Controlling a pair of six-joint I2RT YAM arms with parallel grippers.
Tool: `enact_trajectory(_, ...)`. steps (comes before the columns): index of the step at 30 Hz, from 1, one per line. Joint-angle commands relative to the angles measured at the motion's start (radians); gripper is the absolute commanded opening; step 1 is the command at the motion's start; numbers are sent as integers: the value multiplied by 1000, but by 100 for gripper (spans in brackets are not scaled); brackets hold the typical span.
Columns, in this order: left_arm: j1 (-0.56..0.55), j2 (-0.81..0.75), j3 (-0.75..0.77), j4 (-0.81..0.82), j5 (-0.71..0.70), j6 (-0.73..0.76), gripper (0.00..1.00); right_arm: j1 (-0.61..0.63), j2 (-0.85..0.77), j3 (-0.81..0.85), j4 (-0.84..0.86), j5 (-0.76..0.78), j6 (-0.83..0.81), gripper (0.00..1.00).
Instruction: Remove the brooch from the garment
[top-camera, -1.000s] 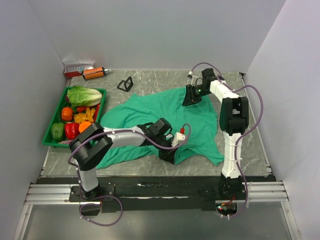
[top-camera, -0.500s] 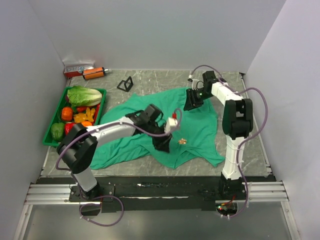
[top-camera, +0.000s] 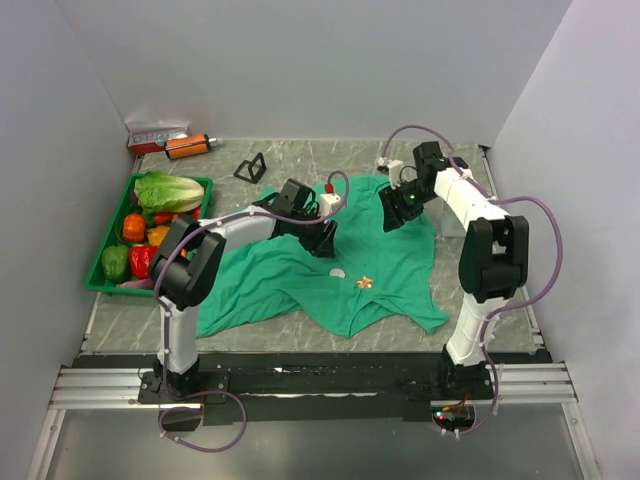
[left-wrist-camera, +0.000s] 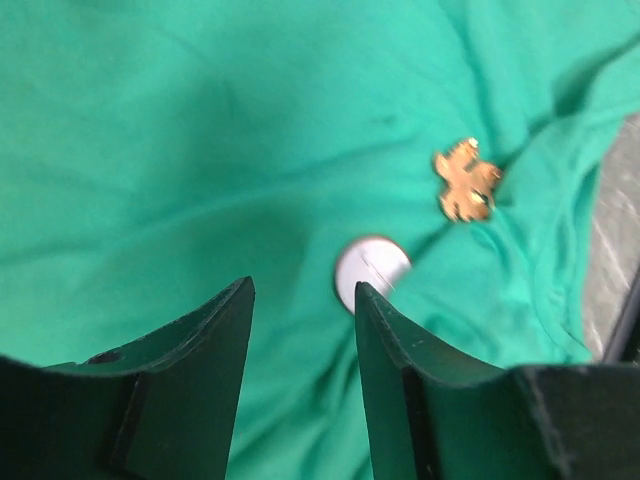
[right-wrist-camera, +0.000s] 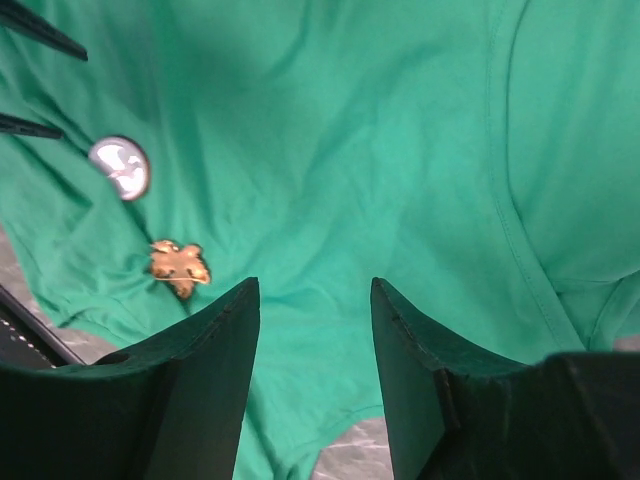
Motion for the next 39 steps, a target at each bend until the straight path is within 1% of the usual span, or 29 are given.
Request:
enact_trajectory(1, -10, 57, 85, 13, 9, -5, 50, 21, 63, 60, -22, 61, -17, 56)
enact_trajectory(3, -10, 70, 93, 10, 18, -1, 51, 25, 86, 57, -11, 78, 5, 56)
enact_trajectory(7, -2, 90, 82, -16, -9, 27, 51, 30, 129, 66, -15, 133, 33, 57)
enact_trajectory(11, 22, 97, 82, -60, 1, 39, 50, 31, 159, 83, -32, 216, 12, 57)
enact_trajectory(14, 35, 93, 70, -92, -9, 57, 49, 28, 217, 135, -67, 284, 7, 57)
enact_trajectory(20, 39, 64, 10, -157, -28, 97, 47, 30, 303, 247, -61, 363, 1, 57)
enact_trajectory(24, 48, 16, -51, -194, -45, 123, 46, 25, 365, 328, -69, 420, -19, 57)
enact_trajectory(27, 58, -28, -96, -192, -61, 145, 46, 12, 389, 350, -64, 451, -17, 57)
enact_trajectory(33, 73, -140, -79, -224, -26, 192, 48, -25, 382, 344, -61, 456, -5, 57)
enact_trajectory(37, 88, -223, -53, -256, -18, 205, 49, -27, 288, 310, -61, 421, -2, 57)
enact_trajectory(39, 91, -255, -61, -261, -23, 219, 50, -16, 208, 279, -67, 361, -1, 57)
